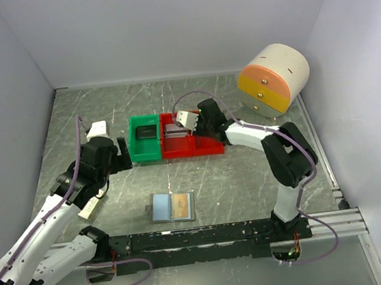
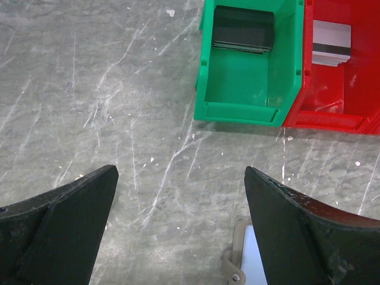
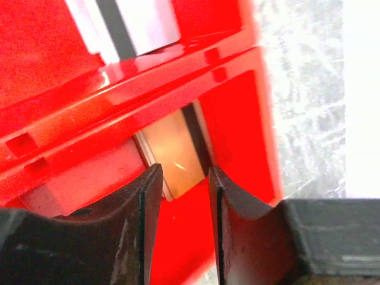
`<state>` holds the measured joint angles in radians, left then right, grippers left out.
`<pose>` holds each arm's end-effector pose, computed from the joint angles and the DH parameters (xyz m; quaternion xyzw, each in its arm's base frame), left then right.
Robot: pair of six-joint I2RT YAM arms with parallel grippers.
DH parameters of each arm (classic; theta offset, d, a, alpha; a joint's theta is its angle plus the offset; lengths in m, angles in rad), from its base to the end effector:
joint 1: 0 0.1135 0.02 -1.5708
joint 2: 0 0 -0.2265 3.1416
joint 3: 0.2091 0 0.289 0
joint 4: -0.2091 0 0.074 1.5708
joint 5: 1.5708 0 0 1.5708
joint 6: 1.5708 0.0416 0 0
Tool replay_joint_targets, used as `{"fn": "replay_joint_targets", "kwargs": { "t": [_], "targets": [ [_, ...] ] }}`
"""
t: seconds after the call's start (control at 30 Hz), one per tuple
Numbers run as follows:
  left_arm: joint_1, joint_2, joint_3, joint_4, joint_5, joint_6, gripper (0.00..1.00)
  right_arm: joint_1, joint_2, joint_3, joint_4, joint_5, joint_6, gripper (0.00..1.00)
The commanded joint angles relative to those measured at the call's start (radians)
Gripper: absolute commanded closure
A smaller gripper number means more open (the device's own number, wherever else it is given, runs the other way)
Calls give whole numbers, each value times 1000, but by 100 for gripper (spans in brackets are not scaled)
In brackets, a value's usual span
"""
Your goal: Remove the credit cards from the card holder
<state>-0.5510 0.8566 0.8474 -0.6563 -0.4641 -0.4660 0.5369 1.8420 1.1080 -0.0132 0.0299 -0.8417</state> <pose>0.2162 -0.1110 0.2734 -0.0633 0.8787 -0.0266 0.4725 0.3577 0.2115 0.1083 -0.5781 0.7109 -0.0743 0.3935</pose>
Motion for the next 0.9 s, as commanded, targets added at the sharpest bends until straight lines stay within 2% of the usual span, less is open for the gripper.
{"fn": "replay_joint_targets", "kwargs": {
  "t": [0.0, 0.1, 0.17, 0.27, 0.33, 0.43, 0.5, 0.7, 0.77, 0.87],
  "targets": [
    [8, -14, -5, 13, 20, 15, 0, 0, -163, -20, 58, -37, 114, 62],
    [9, -19, -6, 14, 28, 15, 0, 1, -293, -76, 117, -36, 261, 59],
    [8, -25, -6, 16, 40, 15, 0, 1, -393, -135, 159, -42, 426, 56],
    [7, -40, -15, 35, 87, 23, 0, 0, -533, -202, 171, -55, 763, 48],
    [7, -48, -22, 49, 124, 31, 0, 0, -609, -254, 156, -77, 992, 46],
    [7, -48, -21, 50, 158, 36, 0, 0, -682, -268, 12, -103, 1312, 46],
    [7, -50, -22, 53, 177, 37, 0, 1, -725, -313, -12, -187, 1405, 46],
    [7, -49, -53, 70, 337, -41, 0, 39, -831, -569, 171, -361, 1718, 47],
    [7, -42, -69, 75, 428, -78, 0, 115, -853, -639, 216, -325, 1793, 48],
    [8, -26, -91, 93, 559, -111, 2, 266, -850, -665, 189, -188, 1838, 48]
  ]
}}
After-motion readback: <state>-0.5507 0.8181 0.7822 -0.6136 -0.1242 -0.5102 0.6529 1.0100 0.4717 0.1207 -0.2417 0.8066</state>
